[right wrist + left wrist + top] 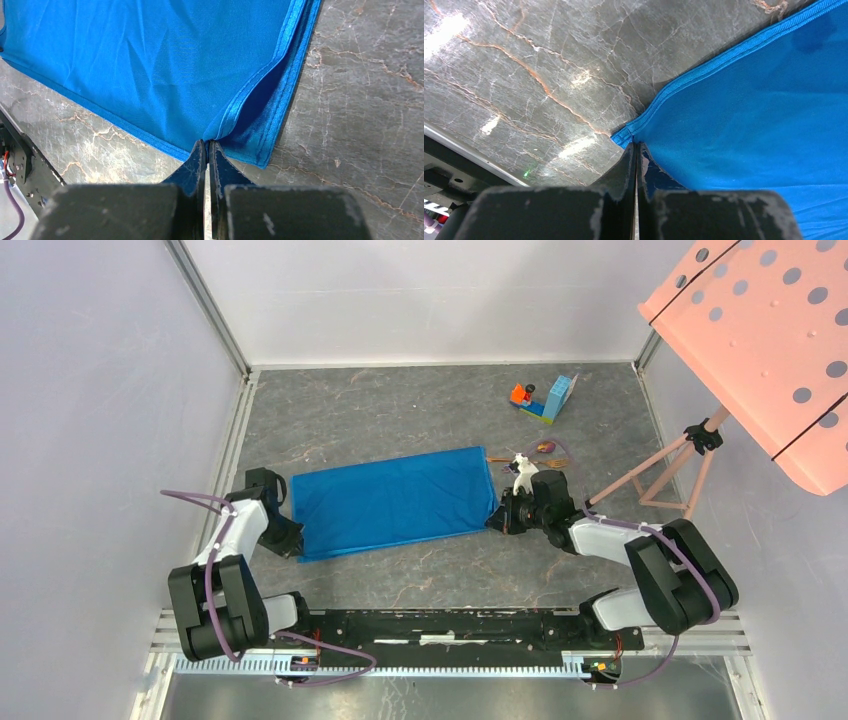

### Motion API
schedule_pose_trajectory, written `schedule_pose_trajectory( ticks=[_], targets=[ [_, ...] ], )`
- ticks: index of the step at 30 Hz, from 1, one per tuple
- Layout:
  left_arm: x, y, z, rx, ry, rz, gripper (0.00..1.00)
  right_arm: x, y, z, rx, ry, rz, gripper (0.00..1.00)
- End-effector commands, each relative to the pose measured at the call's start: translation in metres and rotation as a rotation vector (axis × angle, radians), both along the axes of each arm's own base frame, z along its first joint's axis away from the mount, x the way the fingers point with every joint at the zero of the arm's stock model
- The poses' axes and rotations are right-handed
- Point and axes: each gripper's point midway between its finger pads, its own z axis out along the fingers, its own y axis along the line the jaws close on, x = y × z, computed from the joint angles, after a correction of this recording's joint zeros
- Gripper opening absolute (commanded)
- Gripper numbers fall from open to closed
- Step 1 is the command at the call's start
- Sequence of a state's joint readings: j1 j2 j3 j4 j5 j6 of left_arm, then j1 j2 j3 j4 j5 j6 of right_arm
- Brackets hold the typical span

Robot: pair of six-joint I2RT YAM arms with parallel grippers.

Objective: Fold the napkin into a case and place the utensils inside
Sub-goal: Fold and flatten the napkin at the center of the board, then smooth out the rectangle-folded napkin at the center of the board.

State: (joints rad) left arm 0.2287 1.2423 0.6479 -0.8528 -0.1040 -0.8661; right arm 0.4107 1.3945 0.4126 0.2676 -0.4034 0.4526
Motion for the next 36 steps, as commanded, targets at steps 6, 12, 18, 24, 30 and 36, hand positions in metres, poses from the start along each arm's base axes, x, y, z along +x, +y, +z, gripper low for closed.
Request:
schedule_pose_trajectory(
  ticks=[6,12,18,24,30,36],
  targets=[
    [0.012,0.021,0.036,0.113,-0.071,0.011,0.23,0.013,0.002,0.026,-0.028,-0.081,0.029,0.28],
    [0.026,0.045,0.103,0.286,-0.272,-0.036,0.86,0.033,-0.028,0.055,-0.219,-0.208,-0.021,0.69],
    [0.086,-0.005,0.118,0.056,-0.513,-0.328,0.91,0.065,0.004,0.079,-0.115,-0.276,0.034,0.8],
    [0.138,0.003,0.113,0.044,-0.513,-0.461,0.94,0.141,0.021,0.075,-0.174,-0.26,0.009,0.74],
    [0.171,0.039,0.103,0.117,-0.467,-0.422,0.86,0.188,0.015,0.072,-0.164,-0.242,-0.041,0.66],
    [0.185,0.064,0.085,0.116,-0.424,-0.394,0.83,0.199,0.018,0.062,-0.058,-0.192,-0.005,0.56]
  ],
)
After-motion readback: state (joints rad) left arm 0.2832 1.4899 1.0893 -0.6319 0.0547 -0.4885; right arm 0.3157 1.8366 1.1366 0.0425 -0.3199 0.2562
